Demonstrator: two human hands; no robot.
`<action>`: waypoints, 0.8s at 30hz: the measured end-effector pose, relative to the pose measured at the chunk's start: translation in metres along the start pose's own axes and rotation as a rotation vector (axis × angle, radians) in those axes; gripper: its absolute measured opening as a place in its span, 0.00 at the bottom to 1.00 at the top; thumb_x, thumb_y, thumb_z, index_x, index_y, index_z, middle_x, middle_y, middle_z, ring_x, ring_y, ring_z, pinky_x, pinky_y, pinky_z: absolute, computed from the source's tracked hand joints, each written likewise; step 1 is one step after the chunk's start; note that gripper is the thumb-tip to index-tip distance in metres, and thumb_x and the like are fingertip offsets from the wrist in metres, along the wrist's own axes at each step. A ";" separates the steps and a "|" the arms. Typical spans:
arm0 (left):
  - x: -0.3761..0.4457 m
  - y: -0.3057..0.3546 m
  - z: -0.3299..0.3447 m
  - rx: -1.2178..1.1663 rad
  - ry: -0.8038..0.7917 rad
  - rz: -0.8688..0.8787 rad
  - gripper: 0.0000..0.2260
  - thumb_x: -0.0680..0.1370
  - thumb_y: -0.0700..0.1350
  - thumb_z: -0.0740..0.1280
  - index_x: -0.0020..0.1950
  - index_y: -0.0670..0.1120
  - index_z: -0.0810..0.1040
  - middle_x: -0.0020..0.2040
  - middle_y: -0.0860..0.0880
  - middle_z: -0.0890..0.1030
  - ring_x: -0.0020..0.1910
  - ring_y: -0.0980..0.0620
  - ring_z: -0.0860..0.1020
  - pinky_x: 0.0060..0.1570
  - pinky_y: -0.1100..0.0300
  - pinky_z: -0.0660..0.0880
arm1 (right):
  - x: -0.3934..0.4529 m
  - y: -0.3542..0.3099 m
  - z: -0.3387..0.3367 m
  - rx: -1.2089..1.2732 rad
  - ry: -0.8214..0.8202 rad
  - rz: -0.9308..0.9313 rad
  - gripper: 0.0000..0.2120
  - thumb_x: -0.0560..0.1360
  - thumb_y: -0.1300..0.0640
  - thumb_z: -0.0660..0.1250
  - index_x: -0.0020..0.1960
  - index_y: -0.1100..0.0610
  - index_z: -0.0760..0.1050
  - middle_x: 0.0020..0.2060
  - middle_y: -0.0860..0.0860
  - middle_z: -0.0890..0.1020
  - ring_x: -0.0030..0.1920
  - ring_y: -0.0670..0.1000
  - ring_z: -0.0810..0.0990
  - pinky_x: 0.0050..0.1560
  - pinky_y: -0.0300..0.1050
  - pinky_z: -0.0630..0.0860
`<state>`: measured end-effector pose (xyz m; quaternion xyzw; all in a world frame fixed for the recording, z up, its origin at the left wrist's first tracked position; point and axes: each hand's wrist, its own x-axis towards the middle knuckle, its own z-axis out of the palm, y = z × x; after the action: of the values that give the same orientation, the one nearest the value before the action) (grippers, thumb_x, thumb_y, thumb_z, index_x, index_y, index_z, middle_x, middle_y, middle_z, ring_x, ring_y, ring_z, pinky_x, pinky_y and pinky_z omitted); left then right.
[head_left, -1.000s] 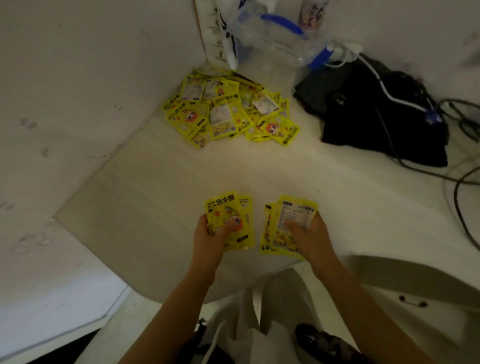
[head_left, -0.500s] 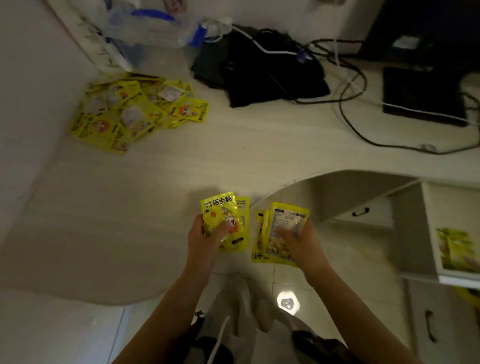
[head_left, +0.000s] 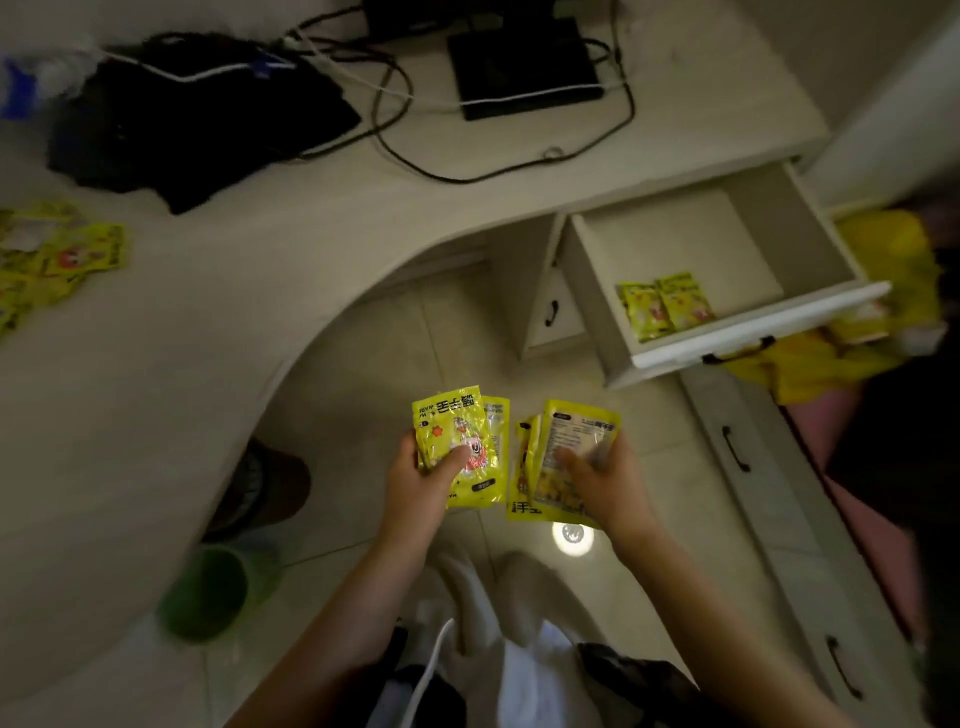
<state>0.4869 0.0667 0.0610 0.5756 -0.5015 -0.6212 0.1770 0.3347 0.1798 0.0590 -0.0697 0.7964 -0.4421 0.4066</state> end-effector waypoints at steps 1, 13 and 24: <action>-0.007 -0.002 0.017 0.006 -0.021 -0.005 0.11 0.73 0.41 0.72 0.54 0.48 0.77 0.47 0.53 0.83 0.43 0.57 0.82 0.36 0.66 0.76 | -0.002 0.006 -0.017 0.016 0.020 0.018 0.13 0.74 0.62 0.69 0.55 0.55 0.69 0.51 0.56 0.83 0.49 0.56 0.83 0.52 0.58 0.80; -0.037 0.007 0.178 0.135 -0.196 0.051 0.09 0.73 0.42 0.72 0.50 0.50 0.76 0.47 0.52 0.83 0.43 0.56 0.81 0.36 0.67 0.76 | 0.010 0.050 -0.162 0.222 0.205 0.114 0.15 0.75 0.62 0.68 0.59 0.59 0.70 0.49 0.52 0.82 0.44 0.50 0.81 0.38 0.38 0.77; 0.030 0.057 0.288 0.159 -0.279 0.043 0.10 0.73 0.43 0.72 0.52 0.48 0.75 0.46 0.53 0.82 0.43 0.59 0.80 0.33 0.71 0.73 | 0.094 0.011 -0.244 0.293 0.262 0.117 0.11 0.76 0.67 0.65 0.56 0.60 0.67 0.40 0.48 0.79 0.33 0.40 0.79 0.25 0.29 0.74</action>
<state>0.2011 0.1383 0.0444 0.4851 -0.5811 -0.6494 0.0727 0.1023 0.3002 0.0640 0.0945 0.7724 -0.5342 0.3302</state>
